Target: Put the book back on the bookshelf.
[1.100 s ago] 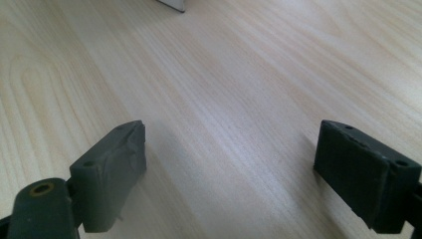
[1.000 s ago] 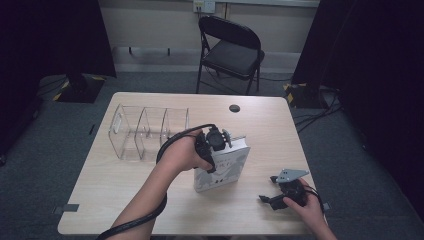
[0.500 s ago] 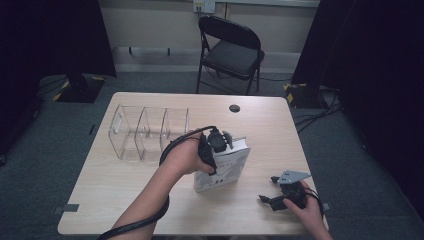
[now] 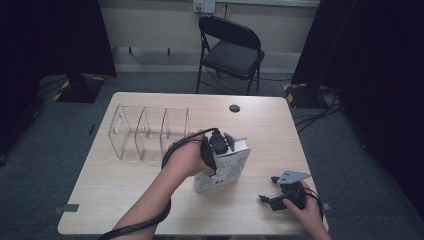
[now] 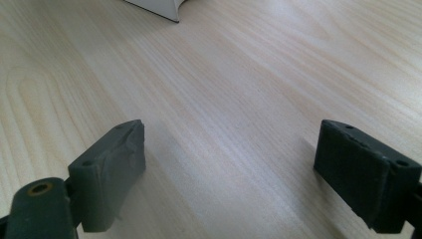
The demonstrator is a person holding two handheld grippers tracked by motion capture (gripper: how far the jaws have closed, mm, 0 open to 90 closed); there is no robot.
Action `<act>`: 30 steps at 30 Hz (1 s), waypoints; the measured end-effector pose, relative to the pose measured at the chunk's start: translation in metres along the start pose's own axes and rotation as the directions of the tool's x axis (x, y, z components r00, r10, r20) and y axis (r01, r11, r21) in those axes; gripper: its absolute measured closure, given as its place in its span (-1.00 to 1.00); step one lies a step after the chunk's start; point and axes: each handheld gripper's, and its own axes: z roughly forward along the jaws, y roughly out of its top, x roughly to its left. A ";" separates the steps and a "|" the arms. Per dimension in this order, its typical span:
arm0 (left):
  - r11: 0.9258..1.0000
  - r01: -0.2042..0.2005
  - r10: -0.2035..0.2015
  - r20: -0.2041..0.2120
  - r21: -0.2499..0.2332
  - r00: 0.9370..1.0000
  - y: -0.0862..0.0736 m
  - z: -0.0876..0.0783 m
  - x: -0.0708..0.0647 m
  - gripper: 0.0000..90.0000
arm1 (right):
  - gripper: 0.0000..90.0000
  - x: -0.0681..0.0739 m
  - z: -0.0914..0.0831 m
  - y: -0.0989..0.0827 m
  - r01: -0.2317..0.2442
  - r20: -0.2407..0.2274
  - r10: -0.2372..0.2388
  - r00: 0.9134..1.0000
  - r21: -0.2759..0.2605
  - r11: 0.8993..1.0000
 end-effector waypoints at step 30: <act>0.991 0.121 -0.124 0.061 0.051 0.990 -0.006 -0.011 -0.002 0.15 | -0.73 0.000 -0.001 0.000 -0.001 0.008 0.001 1.000 0.007 1.000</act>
